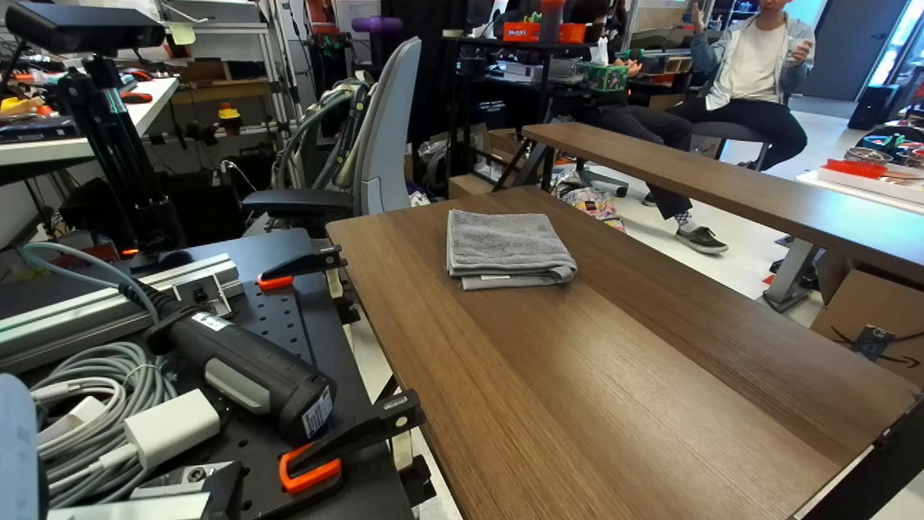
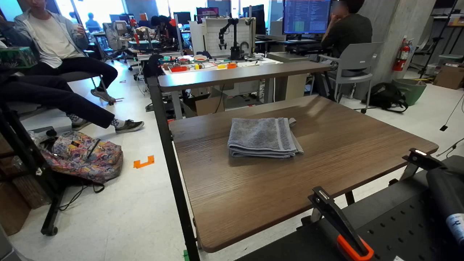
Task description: Move the towel to the right
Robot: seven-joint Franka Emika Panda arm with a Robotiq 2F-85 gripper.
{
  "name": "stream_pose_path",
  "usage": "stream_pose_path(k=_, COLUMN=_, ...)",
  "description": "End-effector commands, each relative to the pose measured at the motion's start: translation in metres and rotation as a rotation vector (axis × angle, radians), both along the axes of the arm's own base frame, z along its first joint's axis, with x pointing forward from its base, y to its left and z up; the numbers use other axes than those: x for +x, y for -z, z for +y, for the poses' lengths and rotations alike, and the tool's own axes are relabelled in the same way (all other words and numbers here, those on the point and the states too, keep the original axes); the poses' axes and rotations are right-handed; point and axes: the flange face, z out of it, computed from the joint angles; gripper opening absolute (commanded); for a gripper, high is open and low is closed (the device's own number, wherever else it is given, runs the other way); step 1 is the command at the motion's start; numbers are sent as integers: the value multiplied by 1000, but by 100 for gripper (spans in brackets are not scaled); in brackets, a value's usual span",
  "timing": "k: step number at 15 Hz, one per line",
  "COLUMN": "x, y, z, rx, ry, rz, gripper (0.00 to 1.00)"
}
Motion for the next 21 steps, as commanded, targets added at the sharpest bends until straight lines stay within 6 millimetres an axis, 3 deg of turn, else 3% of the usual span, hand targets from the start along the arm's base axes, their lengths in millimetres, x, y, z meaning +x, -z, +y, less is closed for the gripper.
stream_pose_path(k=1, x=3, y=36, z=9, rx=-97, ry=-2, rz=-46, gripper=100)
stream_pose_path(k=7, x=14, y=117, z=5, rx=-203, ry=3, rz=-110, gripper=100)
stream_pose_path(k=16, x=79, y=228, z=-34, rx=-254, ry=151, rz=-267, gripper=100)
stream_pose_path(k=21, x=101, y=296, z=-41, rx=-280, ry=196, rz=-257, gripper=100)
